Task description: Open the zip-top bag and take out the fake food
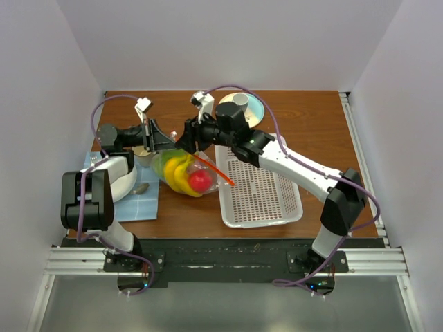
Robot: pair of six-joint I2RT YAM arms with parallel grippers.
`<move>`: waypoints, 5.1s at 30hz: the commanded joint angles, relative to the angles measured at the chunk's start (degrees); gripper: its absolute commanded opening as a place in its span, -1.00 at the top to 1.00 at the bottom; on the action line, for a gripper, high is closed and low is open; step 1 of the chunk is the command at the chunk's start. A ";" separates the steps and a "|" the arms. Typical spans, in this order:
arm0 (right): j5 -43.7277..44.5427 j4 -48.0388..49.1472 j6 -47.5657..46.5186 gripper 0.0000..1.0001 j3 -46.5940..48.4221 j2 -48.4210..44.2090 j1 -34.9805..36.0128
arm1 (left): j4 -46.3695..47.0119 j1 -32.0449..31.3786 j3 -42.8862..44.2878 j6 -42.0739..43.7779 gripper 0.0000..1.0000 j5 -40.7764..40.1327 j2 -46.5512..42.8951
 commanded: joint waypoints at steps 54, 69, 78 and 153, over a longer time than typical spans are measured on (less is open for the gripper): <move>6.24 5.48 -2.07 0.72 -0.07 0.89 2.40 | 34.29 -0.40 -0.73 -1.48 0.99 10.47 -1.59; 5.81 3.11 -2.77 0.72 -3.80 -3.17 2.31 | 34.29 -0.49 -0.64 -1.92 0.89 10.47 -1.06; 2.64 1.17 -2.60 0.79 2.45 1.23 2.31 | 34.11 -0.67 1.99 -3.85 0.07 10.56 -2.11; 8.27 -7.98 -4.61 -0.22 -8.46 -12.59 3.72 | 34.46 5.22 5.86 -2.01 1.00 10.47 4.74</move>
